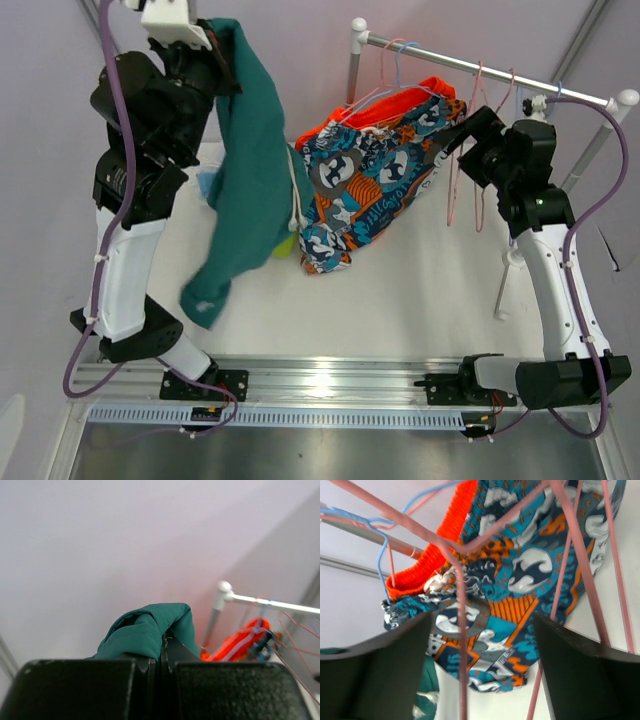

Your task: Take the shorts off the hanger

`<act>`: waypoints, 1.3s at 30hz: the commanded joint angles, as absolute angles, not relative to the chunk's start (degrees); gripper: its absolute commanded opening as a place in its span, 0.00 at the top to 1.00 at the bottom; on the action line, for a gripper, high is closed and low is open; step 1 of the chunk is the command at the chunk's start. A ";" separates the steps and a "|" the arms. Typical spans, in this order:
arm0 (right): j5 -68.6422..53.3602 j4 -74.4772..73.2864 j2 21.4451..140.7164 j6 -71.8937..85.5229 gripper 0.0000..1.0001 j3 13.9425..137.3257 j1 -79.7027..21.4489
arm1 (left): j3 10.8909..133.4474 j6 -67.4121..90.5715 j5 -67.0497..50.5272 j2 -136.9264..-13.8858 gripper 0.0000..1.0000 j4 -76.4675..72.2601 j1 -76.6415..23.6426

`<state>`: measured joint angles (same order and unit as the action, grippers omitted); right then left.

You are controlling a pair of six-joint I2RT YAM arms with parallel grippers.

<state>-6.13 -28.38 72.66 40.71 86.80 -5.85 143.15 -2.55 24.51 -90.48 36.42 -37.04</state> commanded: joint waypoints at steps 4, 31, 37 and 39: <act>-7.38 -27.07 67.24 39.29 0.01 81.66 -5.62 | 147.65 -3.44 16.36 -99.03 1.00 22.41 -24.54; -14.17 -11.07 68.81 31.03 0.01 97.29 -24.77 | 129.73 12.48 -5.11 -123.85 0.05 39.89 -15.56; -7.14 -13.53 77.41 28.57 0.04 101.86 -26.19 | 113.52 11.78 1.65 -107.70 0.01 35.08 -15.56; -5.02 -14.15 78.66 28.56 0.06 101.87 -26.28 | 110.49 12.22 2.11 -99.26 0.01 34.28 -15.64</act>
